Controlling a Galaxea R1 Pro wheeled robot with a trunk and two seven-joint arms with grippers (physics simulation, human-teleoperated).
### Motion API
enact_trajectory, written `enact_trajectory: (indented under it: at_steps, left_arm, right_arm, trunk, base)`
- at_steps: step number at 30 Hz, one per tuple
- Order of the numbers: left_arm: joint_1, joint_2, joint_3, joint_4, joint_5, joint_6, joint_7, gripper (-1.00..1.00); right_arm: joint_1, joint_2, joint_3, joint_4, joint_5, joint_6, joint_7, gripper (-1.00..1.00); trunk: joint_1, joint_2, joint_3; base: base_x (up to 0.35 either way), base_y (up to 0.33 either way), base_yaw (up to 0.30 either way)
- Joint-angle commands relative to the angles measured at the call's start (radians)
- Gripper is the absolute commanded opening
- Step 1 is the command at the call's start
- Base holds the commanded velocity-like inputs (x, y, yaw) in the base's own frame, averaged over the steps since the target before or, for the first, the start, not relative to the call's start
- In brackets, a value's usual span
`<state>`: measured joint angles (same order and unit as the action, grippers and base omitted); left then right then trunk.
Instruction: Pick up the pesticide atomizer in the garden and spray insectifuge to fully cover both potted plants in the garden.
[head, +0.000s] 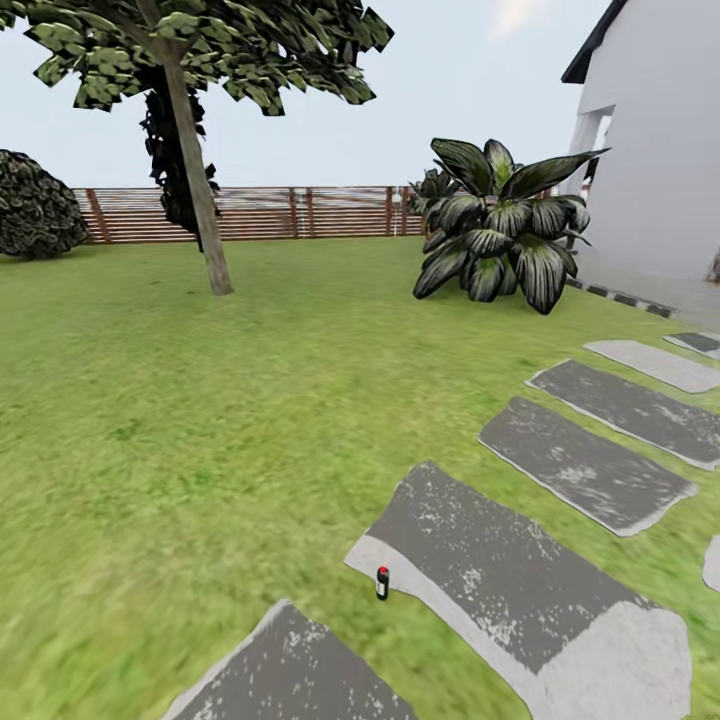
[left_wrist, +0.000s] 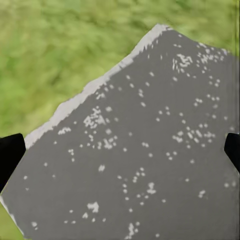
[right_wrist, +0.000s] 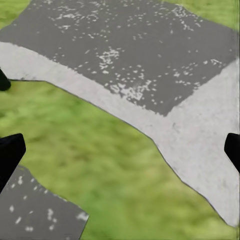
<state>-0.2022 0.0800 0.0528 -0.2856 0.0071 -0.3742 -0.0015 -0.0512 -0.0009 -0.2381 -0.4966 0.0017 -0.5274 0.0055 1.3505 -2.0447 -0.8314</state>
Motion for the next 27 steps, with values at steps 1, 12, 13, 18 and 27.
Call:
enact_trajectory:
  at_steps: [1,12,13,18,27]
  left_arm:
    - [0.0,0.0,0.002,0.0,0.001,-0.003,0.0,1.0]
    - [0.0,0.0,0.004,0.0,0.003,-0.003,0.0,1.0]
    - [0.0,0.0,0.004,0.0,0.003,-0.003,0.0,1.0]
    - [0.0,0.0,0.004,0.0,0.004,-0.003,0.0,1.0]
    - [0.0,0.0,0.004,0.0,0.005,-0.003,0.0,1.0]
  right_arm:
    - [-0.001,0.0,-0.001,-0.003,0.001,0.006,0.001,1.0]
    - [-0.001,-0.001,-0.001,-0.017,0.003,0.039,0.007,1.0]
    - [-0.001,-0.001,-0.001,-0.017,0.003,0.039,0.007,1.0]
    - [-0.001,-0.001,0.0,-0.016,0.003,0.04,0.007,1.0]
    - [-0.001,-0.001,0.0,-0.015,0.004,0.04,0.008,1.0]
  trunk:
    - [0.0,0.0,-0.002]
    - [0.0,0.0,-0.003]
    - [0.0,0.0,-0.003]
    - [0.0,0.0,-0.003]
    - [0.0,0.0,-0.003]
  base:
    - [0.285,-0.161,-0.275]
    - [0.285,-0.161,-0.292]
    - [0.285,-0.161,-0.298]
    - [0.285,-0.153,-0.298]
    - [0.193,0.205,-0.3]
